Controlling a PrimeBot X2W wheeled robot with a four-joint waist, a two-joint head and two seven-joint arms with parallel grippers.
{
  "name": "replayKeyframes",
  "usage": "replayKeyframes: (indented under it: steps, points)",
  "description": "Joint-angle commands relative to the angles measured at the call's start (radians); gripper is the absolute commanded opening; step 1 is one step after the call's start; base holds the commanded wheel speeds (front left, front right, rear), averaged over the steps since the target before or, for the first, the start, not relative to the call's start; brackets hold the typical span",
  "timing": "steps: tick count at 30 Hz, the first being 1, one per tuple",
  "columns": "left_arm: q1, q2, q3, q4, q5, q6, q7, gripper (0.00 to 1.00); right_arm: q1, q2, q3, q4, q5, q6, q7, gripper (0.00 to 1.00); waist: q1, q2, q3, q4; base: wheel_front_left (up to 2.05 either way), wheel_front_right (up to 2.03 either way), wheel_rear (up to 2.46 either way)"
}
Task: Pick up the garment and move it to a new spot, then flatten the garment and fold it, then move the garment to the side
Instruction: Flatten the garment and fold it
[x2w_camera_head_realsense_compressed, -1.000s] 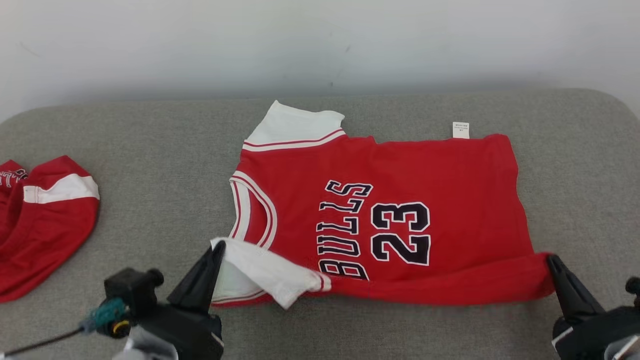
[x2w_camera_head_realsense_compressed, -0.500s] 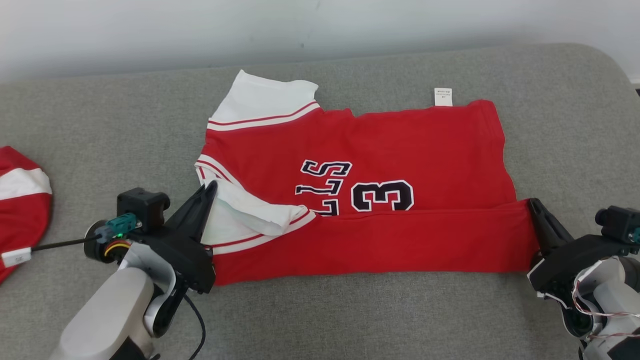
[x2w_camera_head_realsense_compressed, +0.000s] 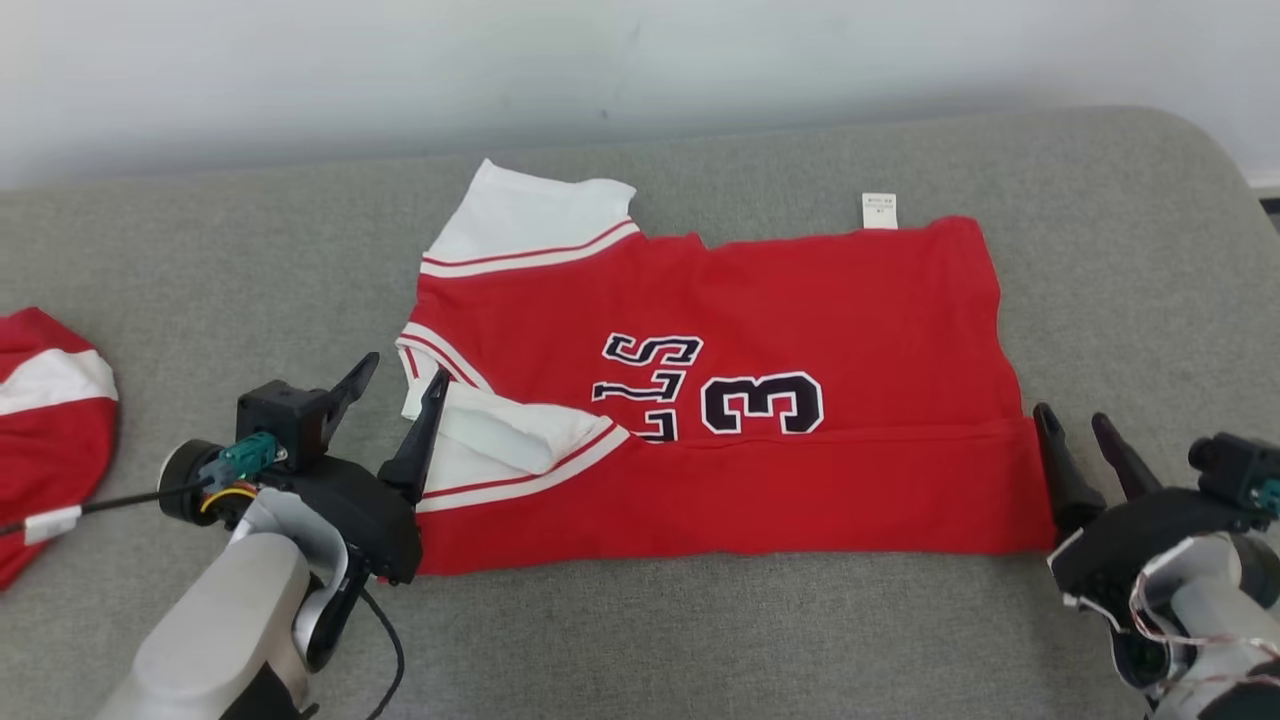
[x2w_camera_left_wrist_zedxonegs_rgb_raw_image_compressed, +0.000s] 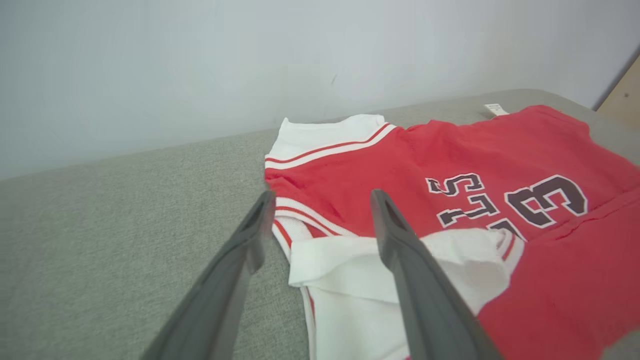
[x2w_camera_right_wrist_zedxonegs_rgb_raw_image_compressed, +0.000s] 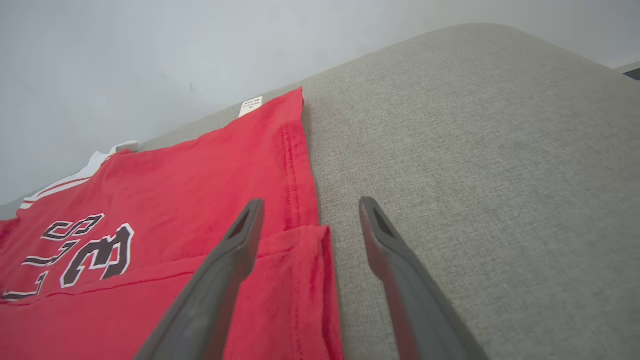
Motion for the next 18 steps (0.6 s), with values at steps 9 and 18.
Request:
replayKeyframes:
  steps: [9, 18]
  points:
    - [0.257, -0.02, 0.174, -0.207, 0.071, 0.041, -0.005, 1.0, 0.215, 0.022, -0.139, -0.121, -0.075, 0.001, -0.007, 1.0, 0.0, -0.0002, -0.053, 0.033, 0.0, 0.0, 0.0]
    - [0.401, -0.064, 0.25, -0.194, 0.116, 0.034, -0.005, 1.0, 0.261, 0.059, -0.167, -0.126, -0.16, 0.001, -0.008, 1.0, 0.0, -0.0002, -0.048, 0.04, 0.0, 0.0, 0.0]
